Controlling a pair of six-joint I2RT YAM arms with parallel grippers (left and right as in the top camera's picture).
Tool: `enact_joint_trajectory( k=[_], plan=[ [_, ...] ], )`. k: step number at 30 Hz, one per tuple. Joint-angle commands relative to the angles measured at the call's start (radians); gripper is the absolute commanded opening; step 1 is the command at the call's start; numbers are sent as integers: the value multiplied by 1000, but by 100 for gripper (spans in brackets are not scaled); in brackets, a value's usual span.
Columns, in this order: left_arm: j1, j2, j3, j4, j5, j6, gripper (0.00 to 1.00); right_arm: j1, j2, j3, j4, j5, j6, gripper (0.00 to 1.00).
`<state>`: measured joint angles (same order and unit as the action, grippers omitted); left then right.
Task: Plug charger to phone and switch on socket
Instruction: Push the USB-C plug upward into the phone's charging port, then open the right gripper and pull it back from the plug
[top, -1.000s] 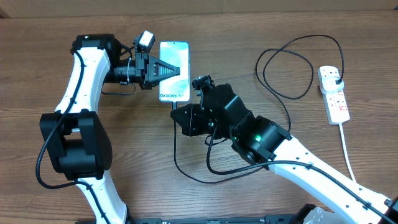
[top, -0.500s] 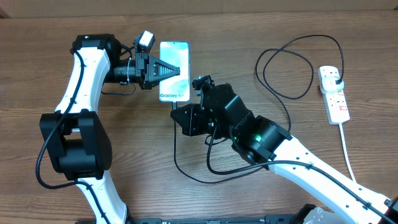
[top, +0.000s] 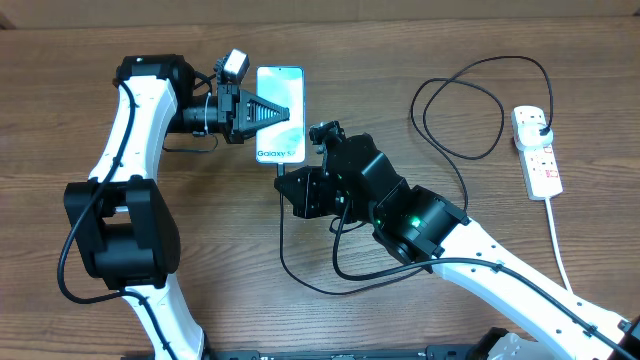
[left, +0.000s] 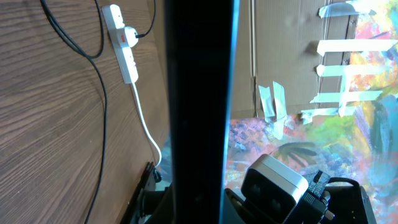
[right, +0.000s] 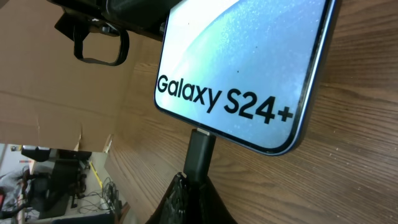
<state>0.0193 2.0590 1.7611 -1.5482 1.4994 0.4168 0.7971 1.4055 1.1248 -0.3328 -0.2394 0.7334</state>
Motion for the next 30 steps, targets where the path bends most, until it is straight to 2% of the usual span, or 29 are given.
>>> enact_joint_trajectory(
  k=[1,22,24,25,26,27,29,30],
  plan=[
    [-33,-34,8,-19,-74,5,4,-69,-12,40,59,148,0,4],
    [-33,-34,8,-22,-74,5,4,-69,-12,40,70,160,0,4],
    [-33,-34,8,-21,-74,5,4,-69,-12,40,70,159,0,7],
    [-33,-34,8,-22,-74,5,4,-69,-12,40,68,159,0,17],
    [-33,-34,8,-22,-74,5,4,-69,-12,40,65,159,0,41],
    [-33,-34,8,-21,-74,5,4,-69,-12,40,57,158,0,74],
    [-33,-34,8,-21,-74,5,4,-69,-13,40,29,151,-1,98],
    [-33,-34,8,-21,-74,5,4,-69,-14,40,6,143,0,100]
  ],
)
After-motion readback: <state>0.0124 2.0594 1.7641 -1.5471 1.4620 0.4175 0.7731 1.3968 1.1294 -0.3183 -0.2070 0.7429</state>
